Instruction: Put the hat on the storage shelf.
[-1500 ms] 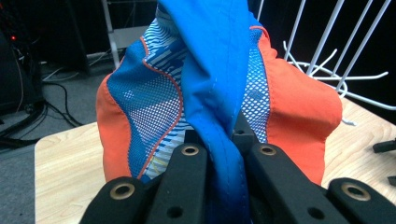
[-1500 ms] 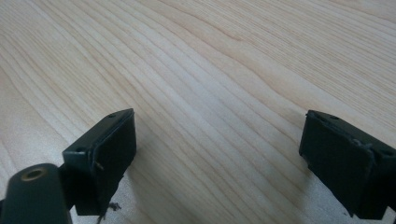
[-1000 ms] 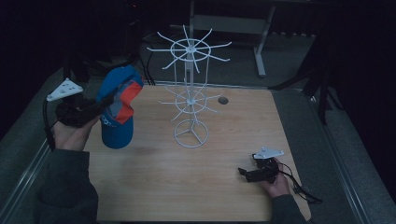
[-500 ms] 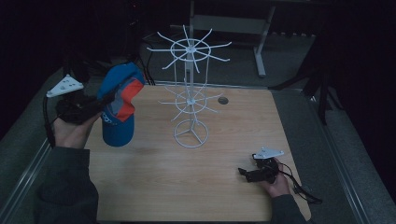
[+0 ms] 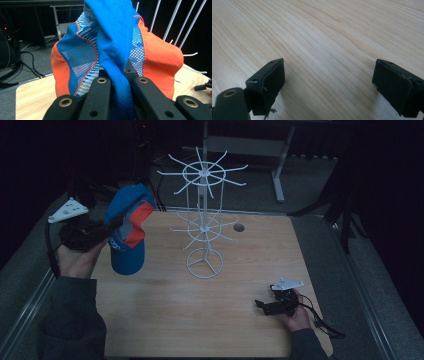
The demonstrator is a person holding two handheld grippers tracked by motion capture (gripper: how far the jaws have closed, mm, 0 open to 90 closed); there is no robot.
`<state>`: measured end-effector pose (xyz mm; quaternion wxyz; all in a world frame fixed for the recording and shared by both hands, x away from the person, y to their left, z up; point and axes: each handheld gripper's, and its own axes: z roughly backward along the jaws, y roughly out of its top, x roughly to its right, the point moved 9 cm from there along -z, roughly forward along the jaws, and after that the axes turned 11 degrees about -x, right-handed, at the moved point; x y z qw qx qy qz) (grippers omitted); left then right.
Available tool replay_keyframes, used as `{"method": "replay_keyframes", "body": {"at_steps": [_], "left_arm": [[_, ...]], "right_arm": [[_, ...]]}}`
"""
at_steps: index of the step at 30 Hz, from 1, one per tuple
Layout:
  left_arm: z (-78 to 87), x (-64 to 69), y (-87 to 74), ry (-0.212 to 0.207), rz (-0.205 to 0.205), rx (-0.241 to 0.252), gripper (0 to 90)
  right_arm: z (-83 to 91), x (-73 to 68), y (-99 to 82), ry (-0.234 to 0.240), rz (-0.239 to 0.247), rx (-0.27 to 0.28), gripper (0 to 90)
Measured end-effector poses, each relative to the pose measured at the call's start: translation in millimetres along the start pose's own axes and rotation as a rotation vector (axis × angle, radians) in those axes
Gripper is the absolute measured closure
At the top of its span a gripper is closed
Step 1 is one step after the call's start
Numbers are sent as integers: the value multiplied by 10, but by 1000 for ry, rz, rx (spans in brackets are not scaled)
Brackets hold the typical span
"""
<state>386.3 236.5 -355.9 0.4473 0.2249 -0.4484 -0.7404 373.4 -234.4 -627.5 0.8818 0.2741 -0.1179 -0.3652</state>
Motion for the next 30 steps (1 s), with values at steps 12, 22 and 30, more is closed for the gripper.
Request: {"method": "replay_keyframes", "body": {"at_steps": [12,22,30], "left_arm": [[49,-2,48,-9,18,31,881],[94,1,88,-15,25,55,881],[124,-1,132,-16,31,76,881]], "right_arm": [[0,1,0,0,0,0,107],[0,0,0,0,-1,0,107],[0,0,0,0,0,0,107]]}}
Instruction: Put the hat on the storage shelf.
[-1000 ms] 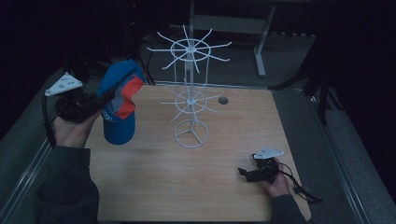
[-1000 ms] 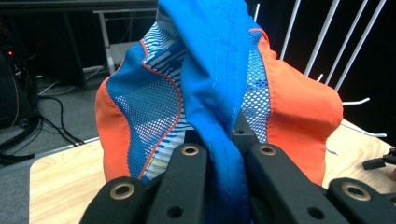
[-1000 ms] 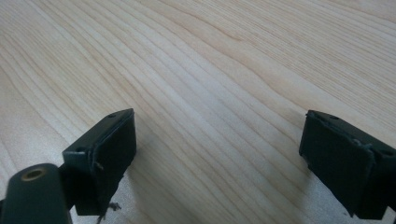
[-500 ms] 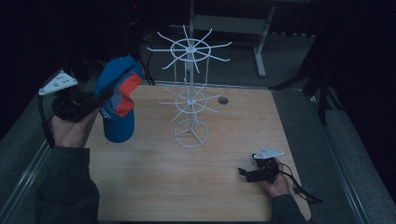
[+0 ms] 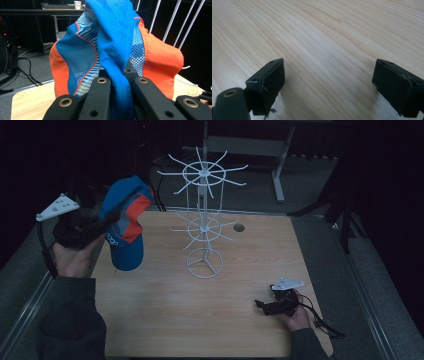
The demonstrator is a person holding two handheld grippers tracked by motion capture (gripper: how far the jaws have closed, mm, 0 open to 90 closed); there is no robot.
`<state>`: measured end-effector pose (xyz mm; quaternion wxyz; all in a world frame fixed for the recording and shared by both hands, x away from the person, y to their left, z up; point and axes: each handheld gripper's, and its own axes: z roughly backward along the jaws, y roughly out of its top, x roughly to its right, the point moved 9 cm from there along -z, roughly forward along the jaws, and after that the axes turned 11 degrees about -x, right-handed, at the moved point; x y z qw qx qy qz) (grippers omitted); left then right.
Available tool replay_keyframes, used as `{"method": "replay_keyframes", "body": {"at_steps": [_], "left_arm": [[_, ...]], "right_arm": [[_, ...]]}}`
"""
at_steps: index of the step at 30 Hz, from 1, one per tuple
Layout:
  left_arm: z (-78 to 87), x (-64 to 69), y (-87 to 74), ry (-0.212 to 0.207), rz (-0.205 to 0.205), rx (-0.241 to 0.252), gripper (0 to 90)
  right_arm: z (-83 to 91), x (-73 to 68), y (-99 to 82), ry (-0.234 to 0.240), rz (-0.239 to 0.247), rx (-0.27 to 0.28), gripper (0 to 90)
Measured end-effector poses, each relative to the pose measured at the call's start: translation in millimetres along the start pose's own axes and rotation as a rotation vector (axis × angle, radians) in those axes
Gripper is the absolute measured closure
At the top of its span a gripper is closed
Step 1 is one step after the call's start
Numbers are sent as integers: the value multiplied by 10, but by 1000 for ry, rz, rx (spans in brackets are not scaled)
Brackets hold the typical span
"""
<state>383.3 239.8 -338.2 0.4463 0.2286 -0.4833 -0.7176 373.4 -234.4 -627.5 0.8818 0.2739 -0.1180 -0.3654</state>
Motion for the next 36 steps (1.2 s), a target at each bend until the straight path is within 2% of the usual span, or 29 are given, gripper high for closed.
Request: {"method": "replay_keyframes", "body": {"at_steps": [21,36], "left_arm": [[72,20,100,-2,-3,36,881],[102,38,156,-22,8,72,881]], "right_arm": [[0,1,-1,0,1,-1,107],[0,1,-1,-1,2,0,107]]}}
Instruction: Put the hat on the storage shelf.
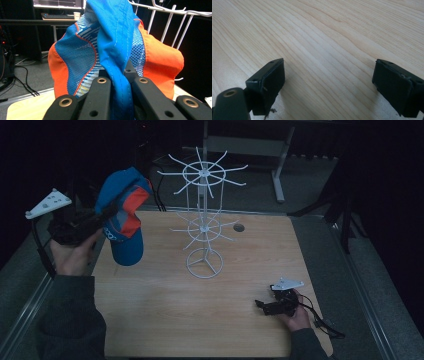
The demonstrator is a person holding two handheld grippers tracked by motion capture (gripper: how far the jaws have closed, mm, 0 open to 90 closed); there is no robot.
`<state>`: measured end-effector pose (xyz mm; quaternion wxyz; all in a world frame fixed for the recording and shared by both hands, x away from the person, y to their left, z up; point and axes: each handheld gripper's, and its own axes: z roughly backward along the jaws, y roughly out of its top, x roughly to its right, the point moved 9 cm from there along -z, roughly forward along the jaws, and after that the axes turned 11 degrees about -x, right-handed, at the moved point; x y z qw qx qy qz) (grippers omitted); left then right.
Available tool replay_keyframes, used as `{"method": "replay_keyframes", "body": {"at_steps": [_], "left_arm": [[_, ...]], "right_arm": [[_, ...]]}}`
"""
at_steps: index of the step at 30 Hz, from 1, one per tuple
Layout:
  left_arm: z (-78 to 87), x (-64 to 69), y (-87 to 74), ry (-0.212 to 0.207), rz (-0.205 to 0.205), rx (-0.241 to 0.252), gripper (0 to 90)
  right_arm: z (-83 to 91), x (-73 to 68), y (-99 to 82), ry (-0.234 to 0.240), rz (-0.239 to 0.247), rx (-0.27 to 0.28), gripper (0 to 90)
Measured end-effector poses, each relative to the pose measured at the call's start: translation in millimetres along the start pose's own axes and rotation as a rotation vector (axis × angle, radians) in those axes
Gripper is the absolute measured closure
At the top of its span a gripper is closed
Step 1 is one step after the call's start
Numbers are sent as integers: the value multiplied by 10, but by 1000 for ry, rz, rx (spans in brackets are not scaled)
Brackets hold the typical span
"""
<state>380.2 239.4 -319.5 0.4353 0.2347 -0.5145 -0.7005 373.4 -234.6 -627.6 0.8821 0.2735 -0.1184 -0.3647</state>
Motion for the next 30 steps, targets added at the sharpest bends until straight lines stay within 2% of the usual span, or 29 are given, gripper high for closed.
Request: {"method": "replay_keyframes", "body": {"at_steps": [15,30], "left_arm": [[20,7,59,-19,7,29,881],[-51,31,84,-85,6,31,881]], "right_arm": [[1,0,0,-1,-2,0,107],[1,-1,1,-1,-4,1,107]]}}
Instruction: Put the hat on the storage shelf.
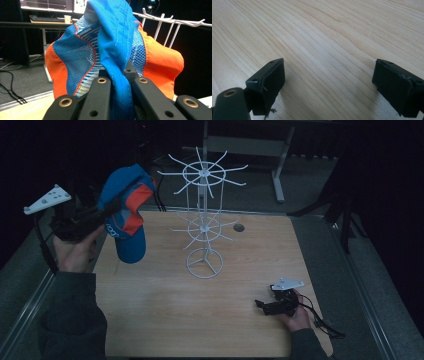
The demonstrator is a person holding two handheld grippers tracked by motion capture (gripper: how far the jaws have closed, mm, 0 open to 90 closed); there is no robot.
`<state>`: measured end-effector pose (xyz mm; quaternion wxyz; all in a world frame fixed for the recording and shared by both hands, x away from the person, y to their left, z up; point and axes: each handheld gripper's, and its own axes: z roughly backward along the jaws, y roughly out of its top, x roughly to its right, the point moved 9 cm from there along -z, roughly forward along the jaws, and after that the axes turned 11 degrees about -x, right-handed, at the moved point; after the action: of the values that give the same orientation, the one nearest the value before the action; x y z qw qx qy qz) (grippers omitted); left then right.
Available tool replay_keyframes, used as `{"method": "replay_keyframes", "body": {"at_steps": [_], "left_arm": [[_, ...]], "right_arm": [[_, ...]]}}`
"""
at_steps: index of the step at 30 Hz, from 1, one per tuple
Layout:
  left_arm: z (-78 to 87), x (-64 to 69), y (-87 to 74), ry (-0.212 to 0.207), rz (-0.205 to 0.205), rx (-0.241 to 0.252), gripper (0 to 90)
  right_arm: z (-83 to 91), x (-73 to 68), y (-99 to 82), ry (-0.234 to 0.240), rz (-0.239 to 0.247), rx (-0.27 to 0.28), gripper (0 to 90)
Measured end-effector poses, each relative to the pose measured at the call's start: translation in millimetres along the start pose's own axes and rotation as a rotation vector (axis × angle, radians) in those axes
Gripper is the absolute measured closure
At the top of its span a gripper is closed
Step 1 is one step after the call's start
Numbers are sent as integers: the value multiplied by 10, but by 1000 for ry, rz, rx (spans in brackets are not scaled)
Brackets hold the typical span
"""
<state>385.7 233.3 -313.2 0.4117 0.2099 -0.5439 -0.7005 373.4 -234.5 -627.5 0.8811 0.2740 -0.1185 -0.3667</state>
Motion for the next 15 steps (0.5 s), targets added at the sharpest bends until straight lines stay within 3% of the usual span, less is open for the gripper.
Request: {"method": "replay_keyframes", "body": {"at_steps": [15], "left_arm": [[27,-4,70,-73,42,46,881]], "right_arm": [[0,0,0,0,0,0,108]]}}
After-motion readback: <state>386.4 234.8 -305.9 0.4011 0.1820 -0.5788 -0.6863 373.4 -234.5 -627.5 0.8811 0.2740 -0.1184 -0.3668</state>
